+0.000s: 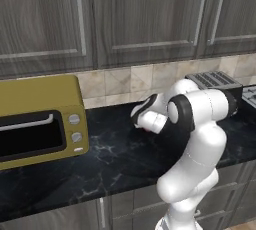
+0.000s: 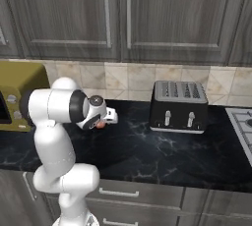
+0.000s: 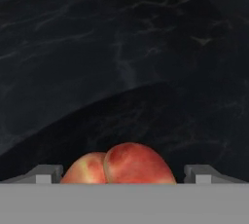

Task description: Place the beer on the top shelf of the fridge to keep it out of children's reach, and place the sweet potato and peach on lower shelves for easy access.

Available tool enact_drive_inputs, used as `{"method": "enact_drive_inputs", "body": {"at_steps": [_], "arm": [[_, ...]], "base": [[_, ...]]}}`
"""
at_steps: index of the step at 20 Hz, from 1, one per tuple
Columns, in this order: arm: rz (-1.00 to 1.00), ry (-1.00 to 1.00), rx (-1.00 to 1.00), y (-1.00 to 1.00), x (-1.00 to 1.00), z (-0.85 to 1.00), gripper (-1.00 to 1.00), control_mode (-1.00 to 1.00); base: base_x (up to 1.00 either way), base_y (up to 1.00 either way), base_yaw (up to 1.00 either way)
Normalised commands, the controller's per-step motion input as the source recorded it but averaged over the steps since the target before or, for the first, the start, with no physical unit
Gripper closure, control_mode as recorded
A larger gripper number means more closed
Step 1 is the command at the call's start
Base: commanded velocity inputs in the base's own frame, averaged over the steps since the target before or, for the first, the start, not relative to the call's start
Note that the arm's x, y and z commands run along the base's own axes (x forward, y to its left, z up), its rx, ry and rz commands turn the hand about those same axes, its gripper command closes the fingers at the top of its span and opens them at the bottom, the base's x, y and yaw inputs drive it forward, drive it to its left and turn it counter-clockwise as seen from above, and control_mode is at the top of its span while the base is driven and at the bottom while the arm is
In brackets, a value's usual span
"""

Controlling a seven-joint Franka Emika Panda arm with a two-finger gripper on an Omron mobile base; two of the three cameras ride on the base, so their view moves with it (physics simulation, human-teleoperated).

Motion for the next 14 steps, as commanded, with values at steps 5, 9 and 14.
{"method": "enact_drive_inputs", "body": {"at_steps": [5, 9, 14], "arm": [[-0.04, 0.09, 0.00, 0.00, 0.00, -0.37, 1.00, -1.00], [-0.06, 0.08, 0.00, 0.00, -0.16, -0.40, 1.00, -1.00], [-0.01, -0.08, 0.00, -0.04, -0.75, -0.10, 1.00, -1.00]], "base": [[0.00, 0.00, 0.00], [0.00, 0.00, 0.00], [0.00, 0.00, 0.00]]}}
